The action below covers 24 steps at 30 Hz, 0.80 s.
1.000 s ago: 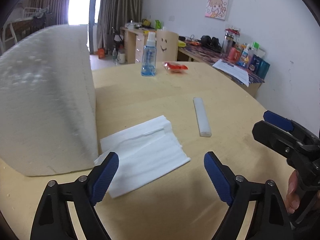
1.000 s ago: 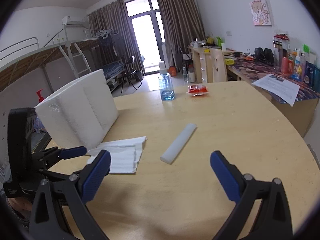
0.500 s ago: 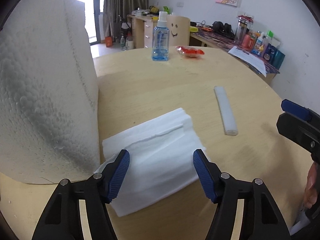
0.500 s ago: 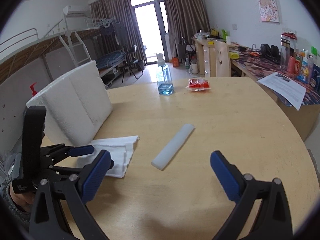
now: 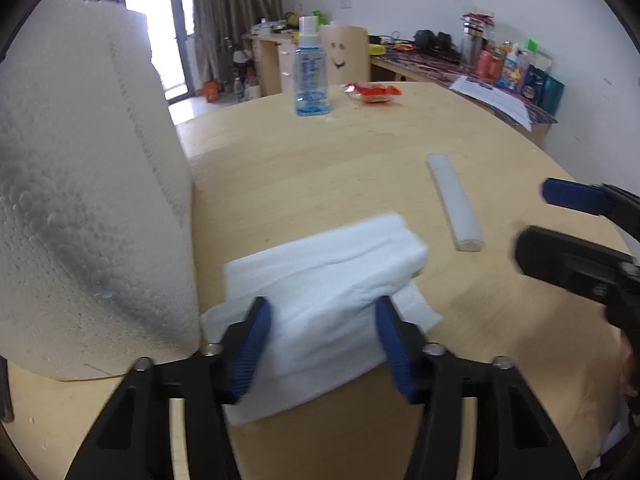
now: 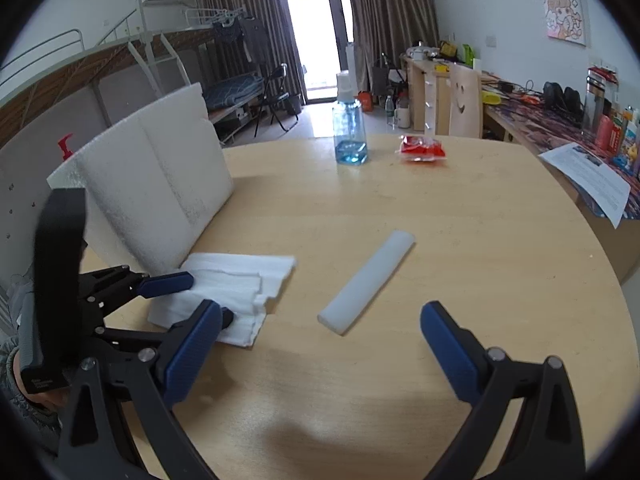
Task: Organize soft objects
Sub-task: 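Close the left gripper on the white tissue while the right gripper grasps the white stick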
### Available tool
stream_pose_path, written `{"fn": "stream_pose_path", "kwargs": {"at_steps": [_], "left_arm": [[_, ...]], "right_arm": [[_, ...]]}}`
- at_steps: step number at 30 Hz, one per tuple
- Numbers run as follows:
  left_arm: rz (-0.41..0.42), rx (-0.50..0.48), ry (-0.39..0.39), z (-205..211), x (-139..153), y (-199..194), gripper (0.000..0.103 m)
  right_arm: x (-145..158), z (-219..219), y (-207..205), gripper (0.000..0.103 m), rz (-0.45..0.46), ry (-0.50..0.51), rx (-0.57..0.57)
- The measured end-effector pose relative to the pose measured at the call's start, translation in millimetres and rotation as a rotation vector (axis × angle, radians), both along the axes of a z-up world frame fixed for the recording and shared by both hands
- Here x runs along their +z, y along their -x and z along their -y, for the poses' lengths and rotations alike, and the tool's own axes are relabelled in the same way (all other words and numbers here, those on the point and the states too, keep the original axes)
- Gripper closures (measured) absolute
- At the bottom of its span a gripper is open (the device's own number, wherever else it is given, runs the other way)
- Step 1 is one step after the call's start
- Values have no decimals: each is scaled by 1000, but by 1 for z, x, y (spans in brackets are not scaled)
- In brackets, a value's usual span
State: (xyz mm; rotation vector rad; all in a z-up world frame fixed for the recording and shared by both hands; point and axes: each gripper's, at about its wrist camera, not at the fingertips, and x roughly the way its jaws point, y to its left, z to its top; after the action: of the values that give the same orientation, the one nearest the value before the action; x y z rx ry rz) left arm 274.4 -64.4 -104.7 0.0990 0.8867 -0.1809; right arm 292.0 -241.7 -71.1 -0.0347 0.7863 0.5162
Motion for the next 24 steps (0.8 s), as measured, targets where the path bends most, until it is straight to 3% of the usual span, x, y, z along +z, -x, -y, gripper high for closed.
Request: {"fn": "stream_pose_path", "kwargs": {"at_steps": [2, 3, 4, 14, 18, 21, 24], "left_arm": [[8, -31, -7, 5, 1, 1, 70], [9, -45, -5, 7, 1, 0, 86], [9, -54, -3, 8, 1, 1, 93], [32, -47, 73, -4, 6, 4, 94], [44, -36, 82, -8, 8, 4, 94], [44, -35, 85, -9, 8, 4, 94], [44, -39, 85, -9, 7, 4, 94]], "right_arm": [[-2, -2, -2, 2, -12, 18, -5], [-3, -3, -3, 2, -15, 27, -6], [-3, -3, -4, 2, -16, 34, -11], [-4, -12, -20, 3, -37, 76, -47], [-10, -16, -26, 25, -62, 114, -63], [-17, -18, -30, 32, -84, 138, -78], [-21, -20, -32, 46, -99, 155, -90]]}}
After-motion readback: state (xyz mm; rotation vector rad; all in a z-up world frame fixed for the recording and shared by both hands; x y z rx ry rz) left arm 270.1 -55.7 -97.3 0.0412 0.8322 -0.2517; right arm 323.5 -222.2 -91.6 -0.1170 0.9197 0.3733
